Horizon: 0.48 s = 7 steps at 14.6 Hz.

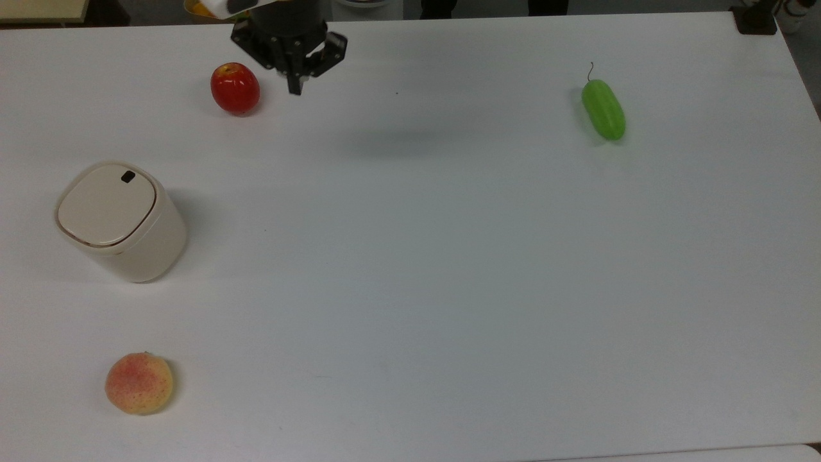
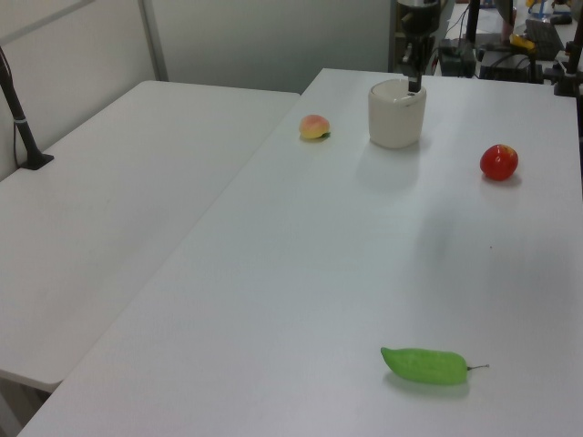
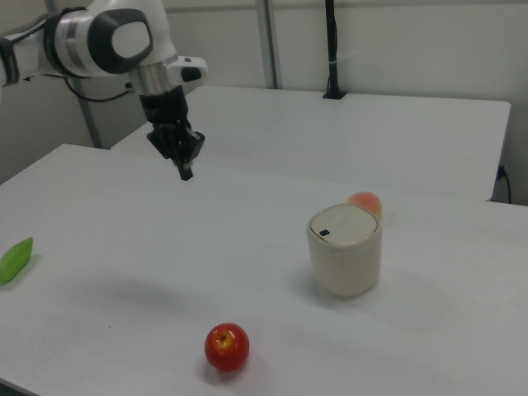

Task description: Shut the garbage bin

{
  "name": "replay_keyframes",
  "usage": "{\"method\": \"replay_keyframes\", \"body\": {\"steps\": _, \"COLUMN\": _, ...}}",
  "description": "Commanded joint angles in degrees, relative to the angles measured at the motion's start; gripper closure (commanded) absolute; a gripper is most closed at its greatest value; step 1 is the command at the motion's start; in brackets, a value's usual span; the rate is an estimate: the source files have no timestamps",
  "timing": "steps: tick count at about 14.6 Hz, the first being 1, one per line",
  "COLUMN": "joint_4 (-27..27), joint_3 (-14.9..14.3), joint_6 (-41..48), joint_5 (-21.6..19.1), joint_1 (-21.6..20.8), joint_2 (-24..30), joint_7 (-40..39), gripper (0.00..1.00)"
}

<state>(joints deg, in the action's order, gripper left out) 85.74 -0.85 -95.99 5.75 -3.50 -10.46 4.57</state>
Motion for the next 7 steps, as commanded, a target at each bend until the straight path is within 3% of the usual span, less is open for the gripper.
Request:
{"method": "replay_keyframes", "body": {"steps": 1, "joint_4": 3.02, "joint_3": -0.73, "joint_6": 4.49, "joint_5": 0.84, "joint_1": -1.86, "joint_2": 5.17, "joint_7": -6.93, "gripper": 1.0}}
{"method": "replay_keyframes", "body": {"steps": 7, "joint_4": 3.56, "joint_3": -0.73, "joint_6": 9.15, "joint_5": 0.23, "joint_1": -1.86, "joint_2": 10.37, "joint_7": -9.14, "gripper": 1.0}}
